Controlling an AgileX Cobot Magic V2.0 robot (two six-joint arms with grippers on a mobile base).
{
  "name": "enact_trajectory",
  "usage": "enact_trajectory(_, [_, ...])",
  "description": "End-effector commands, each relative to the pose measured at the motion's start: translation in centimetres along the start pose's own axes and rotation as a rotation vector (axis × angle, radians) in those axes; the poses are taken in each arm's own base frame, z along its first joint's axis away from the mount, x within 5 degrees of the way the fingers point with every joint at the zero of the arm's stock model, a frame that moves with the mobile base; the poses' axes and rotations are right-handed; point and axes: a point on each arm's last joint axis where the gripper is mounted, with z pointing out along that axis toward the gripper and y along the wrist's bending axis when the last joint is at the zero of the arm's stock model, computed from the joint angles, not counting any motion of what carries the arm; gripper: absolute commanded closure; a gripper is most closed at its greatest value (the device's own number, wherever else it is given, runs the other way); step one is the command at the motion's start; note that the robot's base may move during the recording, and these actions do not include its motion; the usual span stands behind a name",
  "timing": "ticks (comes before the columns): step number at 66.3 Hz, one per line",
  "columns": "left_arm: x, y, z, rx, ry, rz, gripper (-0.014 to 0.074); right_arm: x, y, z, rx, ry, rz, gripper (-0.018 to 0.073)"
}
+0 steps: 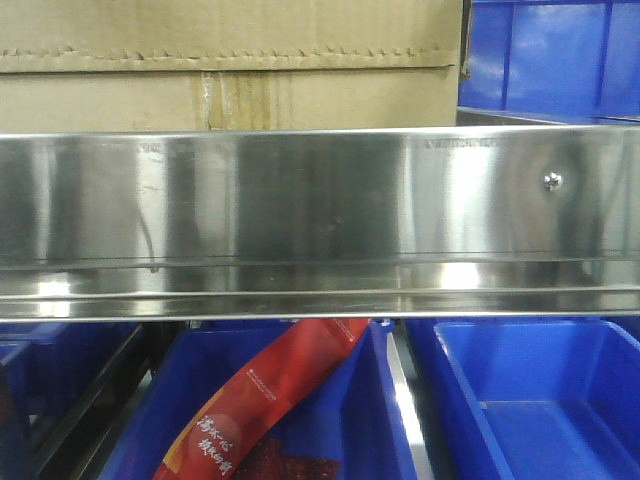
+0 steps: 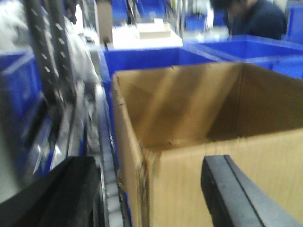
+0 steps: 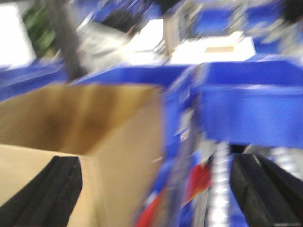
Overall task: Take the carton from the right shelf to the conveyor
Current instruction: 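Clamp the carton's side walls with the left and right grippers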
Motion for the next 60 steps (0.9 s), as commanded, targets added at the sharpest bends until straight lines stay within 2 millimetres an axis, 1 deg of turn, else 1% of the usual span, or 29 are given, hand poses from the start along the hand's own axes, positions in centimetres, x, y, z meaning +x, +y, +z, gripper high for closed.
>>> enact_trajectory(1, [-2.7, -0.1, 1.5, 0.005, 0.081, -0.001, 0.0213, -2.5, 0.7, 1.8, -0.027, 0.082, -0.024, 0.0032])
enact_trajectory(4, [-3.7, -0.1, 2.7, 0.004, 0.125, -0.001, 0.0213, -3.7, 0.9, 3.0, -0.029, 0.146, -0.032, 0.0032])
enact_trajectory(5, [-4.1, -0.1, 3.0, 0.003, 0.135, -0.002, 0.0213, -3.9, 0.8, 3.8, -0.027, 0.171, -0.034, 0.0032])
enact_trajectory(9, [-5.4, -0.1, 4.3, 0.001, 0.185, -0.002, 0.0213, -5.1, 0.9, 5.1, -0.015, 0.232, -0.052, 0.0032])
enact_trajectory(10, [-5.9, -0.1, 4.3, 0.000, 0.194, -0.003, 0.0213, -5.8, 0.9, 5.2, -0.013, 0.233, -0.057, 0.0032])
enact_trajectory(11, [-6.0, -0.1, 5.0, 0.000, 0.215, -0.003, 0.0213, -5.9, 0.9, 6.0, -0.010, 0.274, -0.060, 0.0032])
enact_trajectory(13, [-6.5, -0.1, 5.7, -0.007, 0.245, -0.003, 0.0213, -6.4, 0.9, 6.7, -0.011, 0.300, -0.061, 0.0032])
enact_trajectory(14, [-6.9, -0.1, 5.8, -0.008, 0.256, -0.007, 0.0213, -6.9, 1.0, 6.8, -0.012, 0.299, -0.063, 0.0032])
enact_trajectory(15, [-7.0, 0.0, 6.0, -0.013, 0.267, -0.010, 0.0213, -7.0, 1.0, 7.1, -0.012, 0.321, -0.063, 0.0032])
enact_trajectory(16, [-7.0, -0.1, 6.7, -0.015, 0.287, -0.011, 0.0213, -7.1, 1.0, 7.8, -0.012, 0.340, -0.063, 0.0032])
enact_trajectory(17, [-7.2, -0.1, 7.0, -0.017, 0.298, -0.016, 0.0213, -7.5, 1.0, 7.9, -0.013, 0.348, -0.063, 0.0032])
enact_trajectory(18, [-7.4, -0.1, 7.4, -0.019, 0.314, -0.027, 0.0213, -7.5, 1.0, 8.7, -0.010, 0.366, -0.054, 0.0032])
enact_trajectory(19, [-7.5, -0.1, 7.7, -0.021, 0.325, -0.033, 0.0213, -7.8, 1.1, 8.8, -0.013, 0.372, -0.056, 0.0032])
enact_trajectory(20, [-7.7, -0.1, 7.9, -0.022, 0.335, -0.038, 0.0213, -7.8, 1.1, 9.5, -0.011, 0.391, -0.047, 0.0032])
enact_trajectory(21, [-7.6, -0.1, 8.5, -0.024, 0.355, -0.043, 0.0213, -8.0, 1.1, 9.7, -0.010, 0.396, -0.043, 0.0032])
enact_trajectory(22, [-7.7, -0.1, 8.8, -0.026, 0.365, -0.049, 0.0213, -8.0, 1.1, 10.4, -0.010, 0.412, -0.045, 0.0032])
enact_trajectory(30, [-7.8, -0.2, 11.7, -0.033, 0.451, -0.062, 0.0213, -8.9, 1.1, 13.4, -0.011, 0.389, -0.031, 0.0032])
enact_trajectory(34, [-7.5, -0.2, 13.6, -0.041, 0.472, -0.059, 0.0213, -8.6, 1.0, 15.2, -0.009, 0.399, -0.026, 0.0032])
enact_trajectory(41, [-6.7, 0.1, 15.9, -0.079, 0.501, -0.059, 0.0213, -8.1, 0.9, 17.6, -0.008, 0.416, -0.025, 0.0032])
enact_trajectory(47, [-5.8, 0.2, 17.7, -0.093, 0.531, -0.047, 0.0213, -7.0, 0.6, 19.8, -0.004, 0.454, -0.023, 0.0032])
enact_trajectory(51, [-4.9, 0.1, 19.2, -0.093, 0.552, -0.044, 0.0213, -5.8, 0.4, 21.5, 0.000, 0.495, -0.020, 0.0032])
enact_trajectory(60, [-3.8, 0.0, 21.1, -0.092, 0.575, -0.041, 0.0213, -3.7, 0.0, 24.2, 0.007, 0.560, -0.015, 0.0032])
